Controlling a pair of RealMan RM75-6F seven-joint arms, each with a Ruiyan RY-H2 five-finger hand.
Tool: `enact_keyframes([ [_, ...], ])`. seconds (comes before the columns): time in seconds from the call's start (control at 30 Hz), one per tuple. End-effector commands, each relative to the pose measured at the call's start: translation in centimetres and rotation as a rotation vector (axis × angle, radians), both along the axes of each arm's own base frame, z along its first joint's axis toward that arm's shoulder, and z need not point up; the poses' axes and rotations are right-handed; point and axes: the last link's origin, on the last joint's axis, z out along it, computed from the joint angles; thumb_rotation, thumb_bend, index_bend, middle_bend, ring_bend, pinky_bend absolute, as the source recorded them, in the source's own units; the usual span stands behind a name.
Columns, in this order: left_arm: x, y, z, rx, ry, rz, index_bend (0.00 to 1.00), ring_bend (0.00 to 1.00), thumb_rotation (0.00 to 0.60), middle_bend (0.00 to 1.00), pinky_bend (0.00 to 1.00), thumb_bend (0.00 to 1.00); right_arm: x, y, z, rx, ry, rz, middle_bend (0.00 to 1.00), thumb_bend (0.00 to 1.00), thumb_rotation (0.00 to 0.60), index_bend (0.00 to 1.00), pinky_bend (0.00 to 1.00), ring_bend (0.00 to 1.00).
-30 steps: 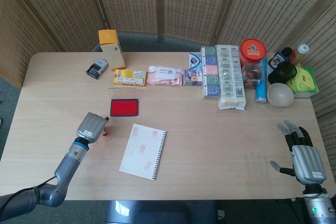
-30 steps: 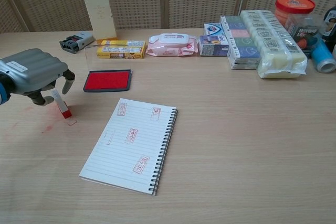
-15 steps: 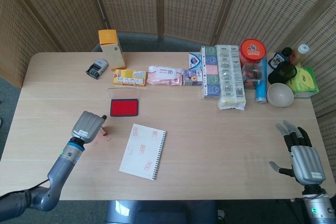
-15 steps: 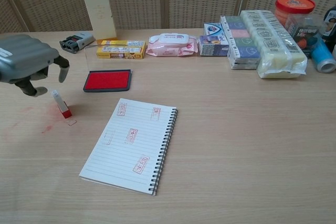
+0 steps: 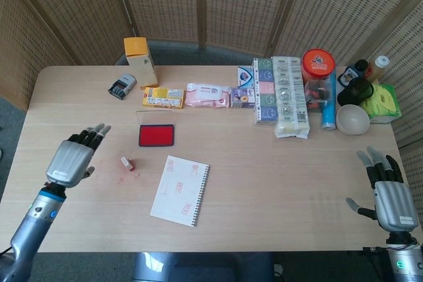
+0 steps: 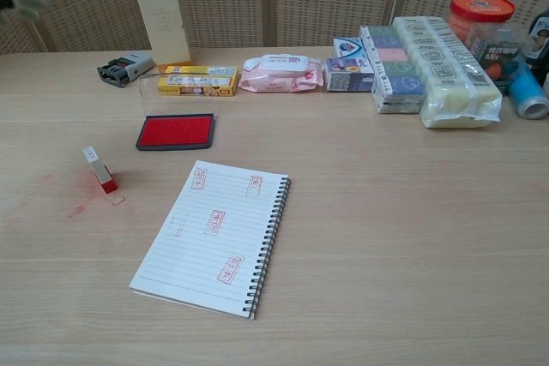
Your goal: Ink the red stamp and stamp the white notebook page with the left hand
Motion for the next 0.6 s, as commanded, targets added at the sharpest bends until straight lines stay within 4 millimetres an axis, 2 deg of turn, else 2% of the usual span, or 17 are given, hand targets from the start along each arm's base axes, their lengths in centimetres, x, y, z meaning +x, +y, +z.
enact_keyframes([
  [0.03,-3.0,-4.1,3.5,0.081,-0.105,0.034,0.00,0.10,0.584,0.00,0.29,0.03,-0.1,0.0,0.5,-0.024,0.005,0.004,0.00,0.07,0.600,0.00,0.00,0.01],
  [0.2,-6.1,-8.1,5.9,0.148,-0.172,0.154,0.00,0.07,0.586,0.00,0.22,0.05,-0.3,0.0,1.0,-0.072,0.029,0.001,0.00,0.05,0.600,0.00,0.00,0.01],
  [0.3,-7.5,-9.5,6.8,0.171,-0.203,0.223,0.00,0.05,0.594,0.00,0.20,0.09,-0.4,-0.1,1.2,-0.089,0.028,-0.002,0.00,0.05,0.600,0.00,0.00,0.01],
  [0.6,-9.2,-10.9,7.3,0.179,-0.270,0.283,0.00,0.04,0.593,0.00,0.18,0.09,-0.6,0.3,1.6,-0.104,0.039,-0.016,0.00,0.05,0.600,0.00,0.00,0.01],
])
